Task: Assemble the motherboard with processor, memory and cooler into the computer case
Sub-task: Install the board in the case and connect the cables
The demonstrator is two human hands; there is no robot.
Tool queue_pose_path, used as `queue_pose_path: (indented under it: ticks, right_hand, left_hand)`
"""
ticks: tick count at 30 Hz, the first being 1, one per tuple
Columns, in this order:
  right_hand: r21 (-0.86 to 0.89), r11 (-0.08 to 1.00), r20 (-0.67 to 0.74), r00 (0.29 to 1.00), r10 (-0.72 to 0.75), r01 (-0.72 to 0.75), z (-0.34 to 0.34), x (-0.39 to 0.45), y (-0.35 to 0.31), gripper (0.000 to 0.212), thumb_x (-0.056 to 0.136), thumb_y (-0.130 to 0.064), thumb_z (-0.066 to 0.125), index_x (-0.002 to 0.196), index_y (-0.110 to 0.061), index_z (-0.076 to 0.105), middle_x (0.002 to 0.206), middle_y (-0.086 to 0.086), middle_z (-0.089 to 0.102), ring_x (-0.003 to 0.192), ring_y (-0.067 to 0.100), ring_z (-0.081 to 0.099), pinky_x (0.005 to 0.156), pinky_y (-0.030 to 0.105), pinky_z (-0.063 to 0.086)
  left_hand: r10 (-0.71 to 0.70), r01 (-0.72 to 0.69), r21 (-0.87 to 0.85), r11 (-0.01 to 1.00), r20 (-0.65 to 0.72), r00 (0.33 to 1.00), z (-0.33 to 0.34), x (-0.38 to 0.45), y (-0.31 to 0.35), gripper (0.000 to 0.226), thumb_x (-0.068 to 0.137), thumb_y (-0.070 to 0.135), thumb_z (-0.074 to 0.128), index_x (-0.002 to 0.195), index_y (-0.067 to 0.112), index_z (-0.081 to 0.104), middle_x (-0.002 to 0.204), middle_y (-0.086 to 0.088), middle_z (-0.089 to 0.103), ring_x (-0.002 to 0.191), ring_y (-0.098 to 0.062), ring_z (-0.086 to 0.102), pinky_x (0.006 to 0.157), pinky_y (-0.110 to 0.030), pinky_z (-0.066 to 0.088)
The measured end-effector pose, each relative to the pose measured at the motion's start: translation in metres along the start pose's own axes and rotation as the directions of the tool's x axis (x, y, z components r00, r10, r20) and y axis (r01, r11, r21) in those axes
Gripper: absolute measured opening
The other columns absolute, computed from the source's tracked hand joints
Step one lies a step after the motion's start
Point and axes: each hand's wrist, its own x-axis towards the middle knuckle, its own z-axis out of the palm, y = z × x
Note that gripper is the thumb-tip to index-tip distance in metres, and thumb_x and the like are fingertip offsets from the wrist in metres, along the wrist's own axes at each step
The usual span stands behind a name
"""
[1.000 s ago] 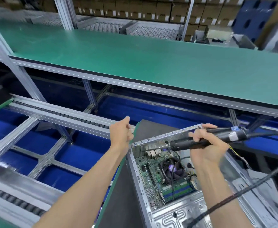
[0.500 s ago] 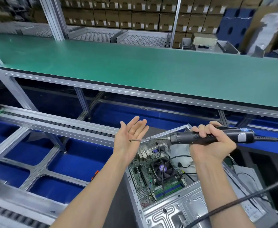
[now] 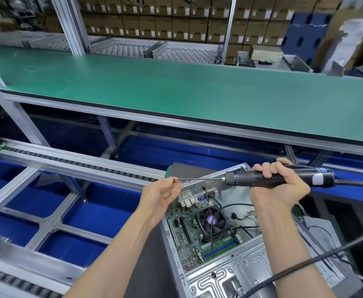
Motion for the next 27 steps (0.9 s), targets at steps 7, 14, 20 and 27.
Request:
queue_pose_path:
  ticks: [7,14,20,27]
  right_hand:
    - [0.022,1.000,-0.053,0.999,-0.001,0.002,-0.002,0.002,0.004,0.028,0.083,0.003,0.040,0.072,-0.015,0.057,0.057,-0.003,0.040,0.049,0.013,0.036,0.059,0.025,0.044]
    - [0.040,0.999,-0.064,0.998,0.014,-0.012,-0.005,0.003,0.005,0.027,0.083,0.002,0.043,0.070,-0.015,0.060,0.057,-0.003,0.041,0.048,0.013,0.036,0.058,0.026,0.043]
    - [0.056,0.998,-0.079,0.997,0.009,-0.005,-0.006,0.005,0.004,0.016,0.064,-0.001,0.054,0.070,-0.015,0.059,0.055,-0.003,0.040,0.047,0.013,0.036,0.057,0.025,0.043]
    - [0.039,0.999,-0.096,0.995,0.003,0.001,-0.008,0.006,0.002,0.016,0.066,-0.001,0.054,0.072,-0.014,0.058,0.056,-0.002,0.041,0.048,0.013,0.037,0.057,0.024,0.045]
  left_hand:
    - [0.038,-0.038,-0.013,0.999,-0.005,0.999,-0.002,0.001,0.004,0.020,0.092,-0.001,0.063,0.110,-0.005,0.071,0.105,-0.014,0.075,0.095,-0.018,0.073,0.076,-0.020,0.057]
    - [0.047,-0.047,0.020,0.999,0.002,0.999,0.002,0.004,0.000,0.019,0.098,0.003,0.057,0.112,-0.004,0.068,0.086,-0.005,0.067,0.076,-0.009,0.064,0.075,-0.018,0.056]
    - [0.070,-0.070,0.061,0.996,0.014,0.997,0.010,0.004,-0.003,0.017,0.101,0.007,0.054,0.103,-0.002,0.068,0.080,-0.002,0.062,0.074,-0.009,0.056,0.077,-0.025,0.052]
    - [0.120,-0.122,0.121,0.985,0.019,0.993,0.009,0.006,-0.007,0.020,0.099,0.013,0.058,0.104,-0.003,0.069,0.082,-0.005,0.069,0.075,-0.012,0.064,0.073,-0.020,0.056]
